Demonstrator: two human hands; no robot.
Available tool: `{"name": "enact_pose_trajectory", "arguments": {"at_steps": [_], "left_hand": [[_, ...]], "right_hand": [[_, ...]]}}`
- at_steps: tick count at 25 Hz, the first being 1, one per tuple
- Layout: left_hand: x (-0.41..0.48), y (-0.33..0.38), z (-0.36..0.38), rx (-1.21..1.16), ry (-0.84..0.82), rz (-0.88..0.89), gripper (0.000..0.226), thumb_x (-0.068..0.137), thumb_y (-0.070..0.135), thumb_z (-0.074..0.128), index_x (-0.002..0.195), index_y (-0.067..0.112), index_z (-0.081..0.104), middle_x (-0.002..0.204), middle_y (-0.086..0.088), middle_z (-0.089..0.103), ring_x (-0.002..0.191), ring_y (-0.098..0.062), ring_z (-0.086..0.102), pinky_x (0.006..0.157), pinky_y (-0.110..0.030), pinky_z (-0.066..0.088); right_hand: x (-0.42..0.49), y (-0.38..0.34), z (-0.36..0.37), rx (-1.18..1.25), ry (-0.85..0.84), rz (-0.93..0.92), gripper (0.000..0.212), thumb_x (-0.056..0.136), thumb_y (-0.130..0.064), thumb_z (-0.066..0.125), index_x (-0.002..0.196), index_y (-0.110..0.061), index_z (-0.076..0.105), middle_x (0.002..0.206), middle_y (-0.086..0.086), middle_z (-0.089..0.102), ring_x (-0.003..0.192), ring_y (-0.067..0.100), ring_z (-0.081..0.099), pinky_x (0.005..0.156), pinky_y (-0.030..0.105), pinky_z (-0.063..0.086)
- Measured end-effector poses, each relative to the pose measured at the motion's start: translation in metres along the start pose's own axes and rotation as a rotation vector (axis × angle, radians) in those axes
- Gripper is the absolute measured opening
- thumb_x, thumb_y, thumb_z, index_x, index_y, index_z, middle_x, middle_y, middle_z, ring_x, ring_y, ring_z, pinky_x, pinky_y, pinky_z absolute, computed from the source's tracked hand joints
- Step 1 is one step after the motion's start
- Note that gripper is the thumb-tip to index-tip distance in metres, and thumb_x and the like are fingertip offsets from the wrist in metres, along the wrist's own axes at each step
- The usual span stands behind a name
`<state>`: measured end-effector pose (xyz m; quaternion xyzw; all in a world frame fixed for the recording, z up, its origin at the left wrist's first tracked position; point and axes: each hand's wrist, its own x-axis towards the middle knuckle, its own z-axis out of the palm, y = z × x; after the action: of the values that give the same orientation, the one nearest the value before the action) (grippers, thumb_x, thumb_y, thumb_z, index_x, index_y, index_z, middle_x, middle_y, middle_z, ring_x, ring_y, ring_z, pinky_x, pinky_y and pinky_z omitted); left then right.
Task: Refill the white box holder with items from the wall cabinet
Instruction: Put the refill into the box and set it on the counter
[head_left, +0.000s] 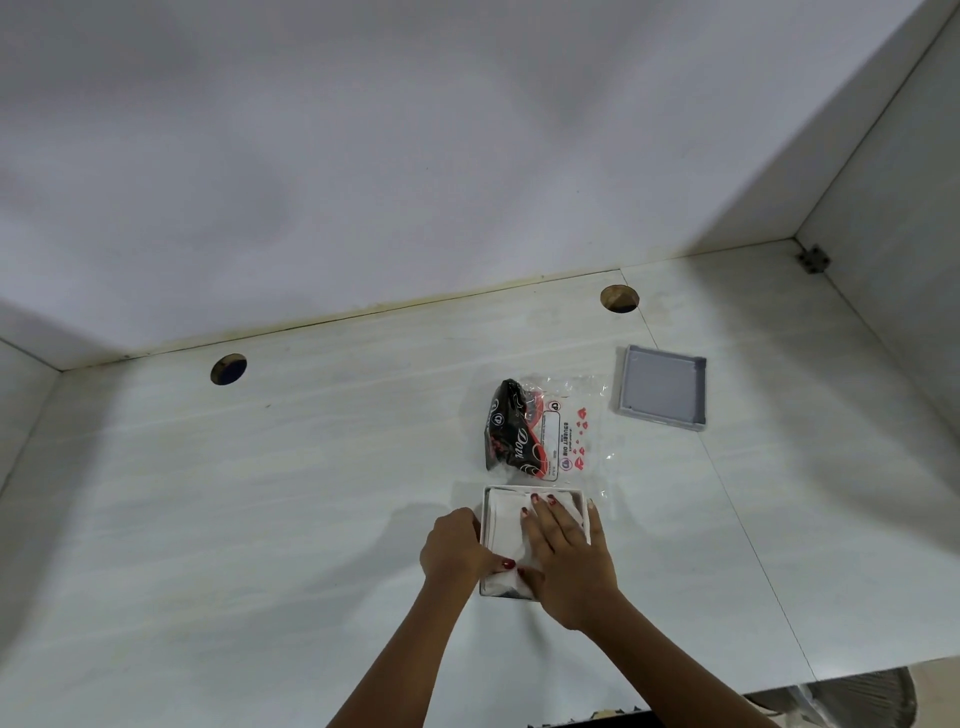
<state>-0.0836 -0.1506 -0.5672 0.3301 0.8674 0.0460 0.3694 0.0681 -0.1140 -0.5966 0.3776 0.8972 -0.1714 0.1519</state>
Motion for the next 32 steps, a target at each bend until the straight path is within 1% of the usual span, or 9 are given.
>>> {"name": "enact_pose_trajectory", "arguments": {"at_steps": [5, 7, 10, 13, 16, 19, 28, 30, 32], "left_hand": [[-0.008, -0.006, -0.009, -0.037, 0.229, 0.544, 0.086, 0.056, 0.035, 0.079, 0.131, 0.017, 0.041, 0.136, -0.003, 0.045, 0.129, -0.024, 0.042, 0.106, -0.035, 0.035], [-0.012, -0.005, -0.008, 0.148, 0.142, 0.732, 0.079, 0.064, 0.039, 0.075, 0.133, 0.016, 0.042, 0.144, 0.000, 0.040, 0.141, -0.021, 0.025, 0.115, -0.033, 0.018], [-0.008, -0.008, -0.006, 0.414, -0.001, 0.757, 0.077, 0.077, 0.045, 0.064, 0.140, 0.015, 0.032, 0.154, 0.003, 0.025, 0.146, -0.018, 0.003, 0.119, -0.037, 0.004], [-0.003, -0.007, -0.012, 0.563, -0.052, 0.761, 0.086, 0.075, 0.054, 0.061, 0.143, 0.016, 0.025, 0.156, 0.001, 0.019, 0.146, -0.021, 0.001, 0.118, -0.043, -0.003], [-0.003, -0.005, -0.018, 0.655, 0.032, 0.806, 0.081, 0.063, 0.059, 0.069, 0.131, 0.020, 0.047, 0.145, 0.004, 0.043, 0.141, -0.021, 0.028, 0.116, -0.050, 0.014], [-0.003, -0.001, -0.013, 0.703, 0.070, 0.727, 0.072, 0.025, 0.071, 0.075, 0.085, 0.032, 0.072, 0.100, 0.017, 0.072, 0.104, -0.014, 0.066, 0.086, -0.036, 0.053], [0.003, 0.006, 0.006, 0.661, 0.163, 0.670, 0.076, 0.014, 0.067, 0.077, 0.081, 0.032, 0.071, 0.092, 0.013, 0.071, 0.093, -0.017, 0.069, 0.075, -0.027, 0.056], [-0.004, 0.012, -0.002, 0.677, 0.154, 0.676, 0.073, 0.013, 0.064, 0.079, 0.078, 0.031, 0.072, 0.091, 0.013, 0.071, 0.092, -0.018, 0.069, 0.076, -0.028, 0.056], [-0.003, 0.009, -0.012, 0.689, 0.162, 0.728, 0.070, 0.037, 0.059, 0.081, 0.098, 0.026, 0.070, 0.115, 0.007, 0.067, 0.115, -0.025, 0.058, 0.096, -0.033, 0.048]], "right_hand": [[0.002, 0.015, -0.031, 0.010, 0.284, -0.074, 0.063, 0.041, -0.063, 0.074, 0.092, -0.025, 0.072, 0.101, -0.007, 0.074, 0.095, 0.010, 0.069, 0.097, 0.052, 0.036], [-0.002, 0.016, -0.037, 0.003, 0.252, -0.020, 0.079, 0.031, -0.065, 0.077, 0.096, -0.021, 0.071, 0.106, -0.003, 0.073, 0.099, 0.014, 0.068, 0.094, 0.046, 0.039], [-0.002, 0.016, -0.032, -0.054, 0.166, 0.006, 0.088, 0.054, -0.058, 0.075, 0.123, -0.007, 0.056, 0.139, 0.009, 0.050, 0.128, 0.023, 0.048, 0.114, 0.044, 0.013], [-0.001, 0.019, -0.029, -0.096, 0.184, -0.045, 0.085, 0.035, -0.069, 0.076, 0.099, -0.012, 0.072, 0.114, 0.002, 0.070, 0.105, 0.016, 0.066, 0.113, 0.041, 0.023], [-0.002, 0.021, -0.033, -0.007, 0.094, -0.127, 0.077, 0.031, -0.074, 0.072, 0.088, -0.022, 0.074, 0.098, -0.007, 0.075, 0.096, 0.011, 0.069, 0.091, 0.034, 0.048], [-0.002, 0.023, -0.029, 0.024, 0.069, -0.161, 0.071, 0.030, -0.068, 0.076, 0.086, -0.025, 0.074, 0.097, -0.008, 0.075, 0.092, 0.008, 0.070, 0.082, 0.033, 0.054], [0.004, 0.001, -0.022, -0.001, 0.104, -0.065, 0.078, 0.011, -0.057, 0.083, 0.081, -0.022, 0.075, 0.087, -0.006, 0.076, 0.083, 0.012, 0.072, 0.075, 0.041, 0.057], [0.006, 0.003, -0.028, -0.035, 0.105, -0.056, 0.074, 0.022, -0.052, 0.085, 0.088, -0.020, 0.074, 0.092, -0.004, 0.075, 0.088, 0.014, 0.071, 0.083, 0.045, 0.053], [0.007, 0.011, -0.033, 0.021, 0.145, -0.090, 0.064, 0.044, -0.041, 0.085, 0.102, -0.019, 0.069, 0.111, -0.001, 0.070, 0.106, 0.016, 0.065, 0.099, 0.046, 0.042]]}}
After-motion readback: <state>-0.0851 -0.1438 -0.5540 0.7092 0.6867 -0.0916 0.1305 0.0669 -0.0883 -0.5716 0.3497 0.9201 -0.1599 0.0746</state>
